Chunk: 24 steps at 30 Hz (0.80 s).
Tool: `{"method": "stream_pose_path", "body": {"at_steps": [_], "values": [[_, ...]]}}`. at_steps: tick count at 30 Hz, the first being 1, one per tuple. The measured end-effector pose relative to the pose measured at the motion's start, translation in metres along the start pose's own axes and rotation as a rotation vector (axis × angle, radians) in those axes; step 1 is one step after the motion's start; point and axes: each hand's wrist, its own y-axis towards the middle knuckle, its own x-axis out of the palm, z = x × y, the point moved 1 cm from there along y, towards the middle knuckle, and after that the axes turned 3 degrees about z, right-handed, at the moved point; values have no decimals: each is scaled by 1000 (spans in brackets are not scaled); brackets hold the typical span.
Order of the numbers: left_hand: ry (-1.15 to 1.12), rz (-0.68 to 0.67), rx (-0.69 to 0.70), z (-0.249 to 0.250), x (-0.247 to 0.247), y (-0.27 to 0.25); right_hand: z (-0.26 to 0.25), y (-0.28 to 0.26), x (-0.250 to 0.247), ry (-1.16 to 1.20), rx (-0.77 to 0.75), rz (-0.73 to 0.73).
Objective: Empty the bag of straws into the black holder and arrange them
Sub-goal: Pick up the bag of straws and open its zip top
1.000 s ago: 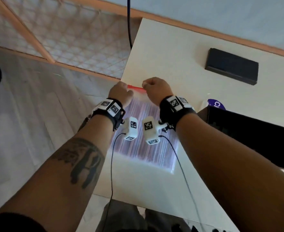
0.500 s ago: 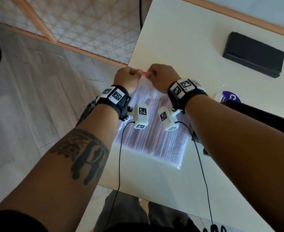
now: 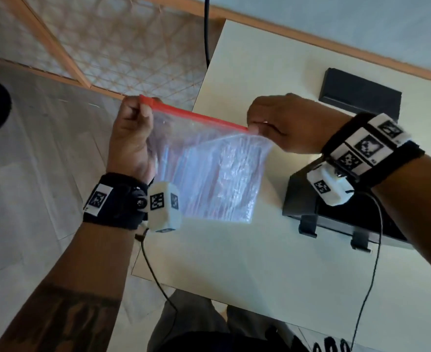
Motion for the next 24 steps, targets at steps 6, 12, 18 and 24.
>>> {"method": "stream_pose_path", "body": {"at_steps": [6, 12, 18, 24], "values": [[-187, 36, -57, 12, -11, -17, -6, -48, -15, 71, 102, -90], [-263, 68, -72, 18, -14, -23, -23, -70, -36, 133, 155, 142], [-440, -18, -180, 13, -5, -38, -68, -91, -7, 619, 340, 385], [-363, -80, -216, 7, -4, -51, -79, -88, 38, 490, 399, 635]]}}
